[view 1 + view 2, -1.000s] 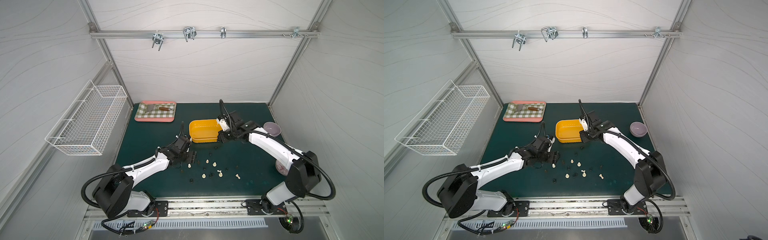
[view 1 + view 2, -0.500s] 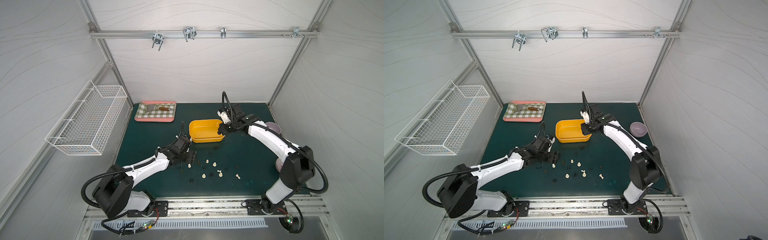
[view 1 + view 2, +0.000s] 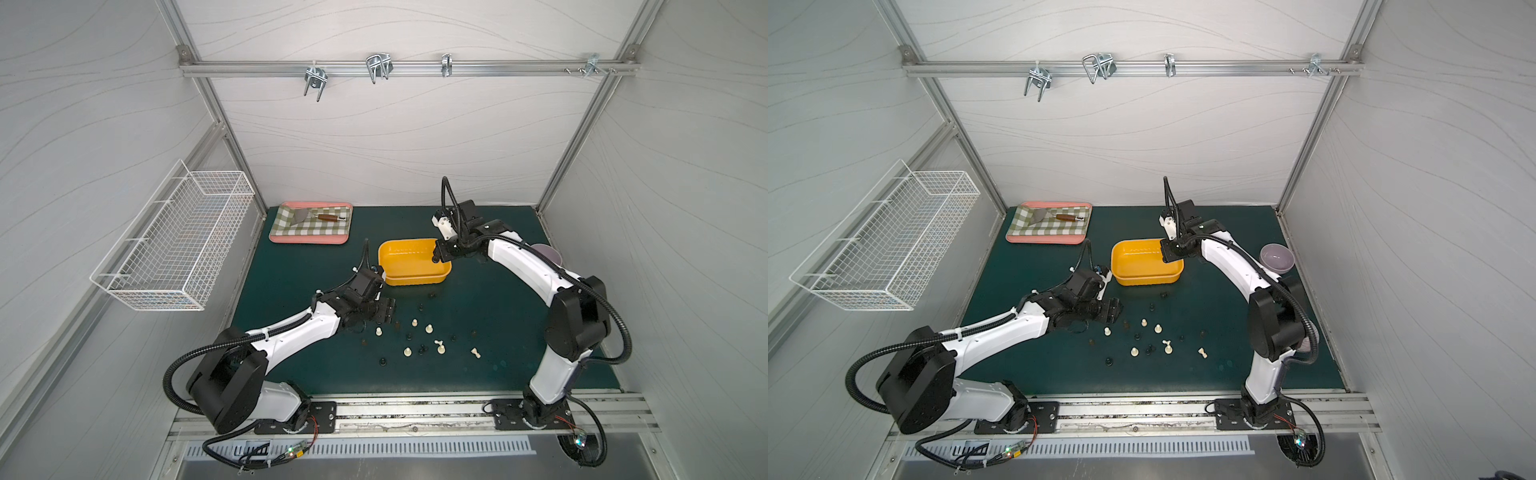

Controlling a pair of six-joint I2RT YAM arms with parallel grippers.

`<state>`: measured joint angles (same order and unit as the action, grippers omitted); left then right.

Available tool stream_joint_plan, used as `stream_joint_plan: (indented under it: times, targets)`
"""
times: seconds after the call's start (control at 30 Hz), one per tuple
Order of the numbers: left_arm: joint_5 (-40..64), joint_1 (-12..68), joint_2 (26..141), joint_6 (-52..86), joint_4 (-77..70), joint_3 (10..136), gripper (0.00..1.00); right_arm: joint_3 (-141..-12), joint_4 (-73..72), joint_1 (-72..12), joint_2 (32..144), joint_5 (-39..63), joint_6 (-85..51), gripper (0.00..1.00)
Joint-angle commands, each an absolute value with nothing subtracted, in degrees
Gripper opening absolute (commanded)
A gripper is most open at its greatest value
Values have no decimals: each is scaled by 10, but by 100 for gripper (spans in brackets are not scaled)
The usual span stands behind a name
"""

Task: Put the chess pieces into the storage box
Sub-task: Place the chess piece in the storage box.

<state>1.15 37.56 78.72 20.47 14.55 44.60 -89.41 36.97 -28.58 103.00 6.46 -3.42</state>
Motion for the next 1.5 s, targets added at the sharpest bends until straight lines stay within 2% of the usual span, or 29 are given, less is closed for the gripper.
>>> stream_joint_plan:
  times: [0.0,0.5,0.97,1.03,1.17,1.47]
  targets:
    - [21,379,796,203,134,478,79,-920,368,-283,1056,80,-25,8]
    - [35,381,809,201,132,490,80,-959,368,-275,1113,100,-28,7]
    - [19,383,775,206,134,467,80,-973,368,-266,1135,111,-35,8]
    - [17,384,770,207,135,464,80,-974,368,-266,1135,114,-35,12]
    - [13,385,761,210,135,456,81,-975,369,-266,1131,114,-36,26]
    - [6,385,751,215,140,450,81,-973,373,-266,1111,110,-32,38]
